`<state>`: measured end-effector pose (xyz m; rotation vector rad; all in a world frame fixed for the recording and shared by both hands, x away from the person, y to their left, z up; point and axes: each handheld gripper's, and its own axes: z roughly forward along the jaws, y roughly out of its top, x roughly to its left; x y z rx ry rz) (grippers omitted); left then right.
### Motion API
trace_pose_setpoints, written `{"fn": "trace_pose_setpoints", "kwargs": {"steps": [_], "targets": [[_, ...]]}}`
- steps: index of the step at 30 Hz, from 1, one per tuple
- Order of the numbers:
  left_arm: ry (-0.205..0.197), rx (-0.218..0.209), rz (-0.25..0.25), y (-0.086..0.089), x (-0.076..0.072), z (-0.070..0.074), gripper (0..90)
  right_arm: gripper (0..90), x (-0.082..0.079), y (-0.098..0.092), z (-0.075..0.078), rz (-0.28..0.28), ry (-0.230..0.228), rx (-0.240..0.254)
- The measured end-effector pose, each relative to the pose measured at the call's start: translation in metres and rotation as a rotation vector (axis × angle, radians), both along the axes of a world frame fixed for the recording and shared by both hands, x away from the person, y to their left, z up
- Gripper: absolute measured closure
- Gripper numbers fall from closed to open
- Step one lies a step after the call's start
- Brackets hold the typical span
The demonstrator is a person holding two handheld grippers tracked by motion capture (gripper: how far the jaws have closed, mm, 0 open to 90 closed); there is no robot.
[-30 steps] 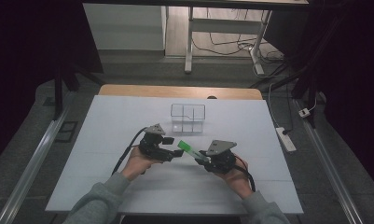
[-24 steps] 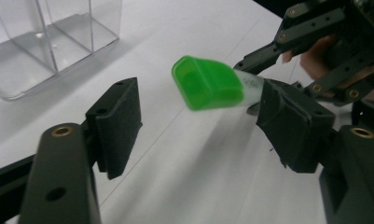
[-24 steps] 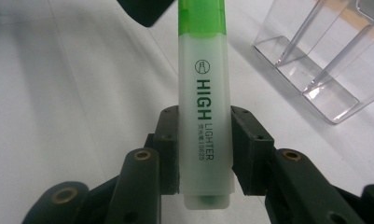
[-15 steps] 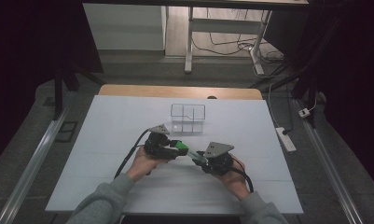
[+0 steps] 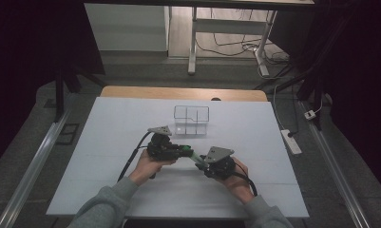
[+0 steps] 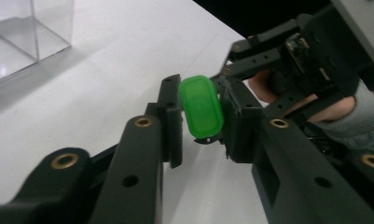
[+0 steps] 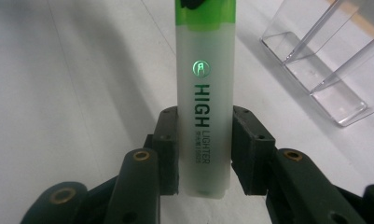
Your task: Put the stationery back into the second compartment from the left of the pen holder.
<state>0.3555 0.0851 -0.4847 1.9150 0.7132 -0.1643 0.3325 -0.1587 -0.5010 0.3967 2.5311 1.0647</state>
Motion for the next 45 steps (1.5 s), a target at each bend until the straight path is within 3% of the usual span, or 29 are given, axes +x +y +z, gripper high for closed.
{"fn": "trace_pose_setpoints", "kwargs": {"steps": [4,12,23,31,45], "targets": [[-0.032,0.031,0.019,0.0,-0.002,0.004,73.6,56.7,0.005,-0.008,0.003,-0.035,0.074,0.073],[-0.046,0.032,0.056,0.012,0.0,0.009,74.0,46.5,0.006,-0.024,0.01,-0.081,0.11,0.119],[-0.088,0.021,0.084,0.026,0.002,0.025,74.0,40.8,0.0,-0.069,0.011,-0.178,0.161,0.133],[-0.129,0.029,0.111,0.033,0.015,0.049,74.0,39.5,-0.003,-0.098,0.01,-0.249,0.182,0.13],[-0.172,0.048,0.199,0.046,0.054,0.094,73.9,38.8,-0.003,-0.107,0.004,-0.272,0.193,0.101]]}}
